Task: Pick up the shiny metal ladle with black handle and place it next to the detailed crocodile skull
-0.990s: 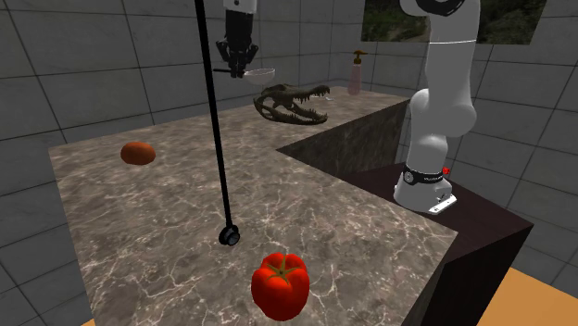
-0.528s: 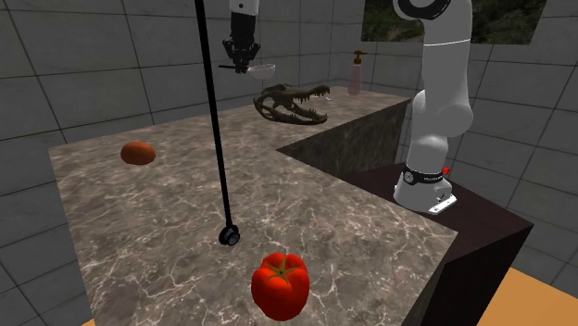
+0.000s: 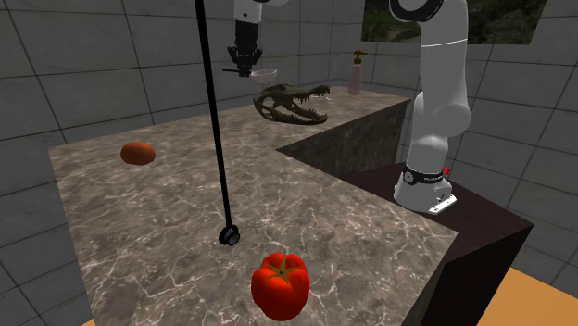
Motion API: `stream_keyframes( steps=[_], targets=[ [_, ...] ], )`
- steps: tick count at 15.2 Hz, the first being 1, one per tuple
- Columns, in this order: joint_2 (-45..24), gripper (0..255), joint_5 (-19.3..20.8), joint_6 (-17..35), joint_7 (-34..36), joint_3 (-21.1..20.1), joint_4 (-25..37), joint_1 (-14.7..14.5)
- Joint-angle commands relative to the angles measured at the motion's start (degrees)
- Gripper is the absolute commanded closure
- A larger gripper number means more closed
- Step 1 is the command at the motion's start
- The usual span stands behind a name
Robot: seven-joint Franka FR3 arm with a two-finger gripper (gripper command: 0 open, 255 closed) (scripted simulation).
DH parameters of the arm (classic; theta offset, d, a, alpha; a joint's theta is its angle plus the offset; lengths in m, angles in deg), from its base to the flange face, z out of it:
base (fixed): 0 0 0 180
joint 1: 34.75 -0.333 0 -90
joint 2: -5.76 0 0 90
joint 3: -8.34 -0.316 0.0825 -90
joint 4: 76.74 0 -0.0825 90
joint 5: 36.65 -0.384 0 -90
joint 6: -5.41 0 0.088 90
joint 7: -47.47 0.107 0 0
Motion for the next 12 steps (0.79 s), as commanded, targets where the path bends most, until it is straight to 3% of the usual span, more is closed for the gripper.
stream_keyframes(
  steps=[1,12],
  targets=[
    [0.4,255,0.1,1.8,0.0,0.0,-2.1,-0.1],
    [0.4,255,-0.1,10.2,-0.3,-0.1,-10.6,-0.2]
  ],
)
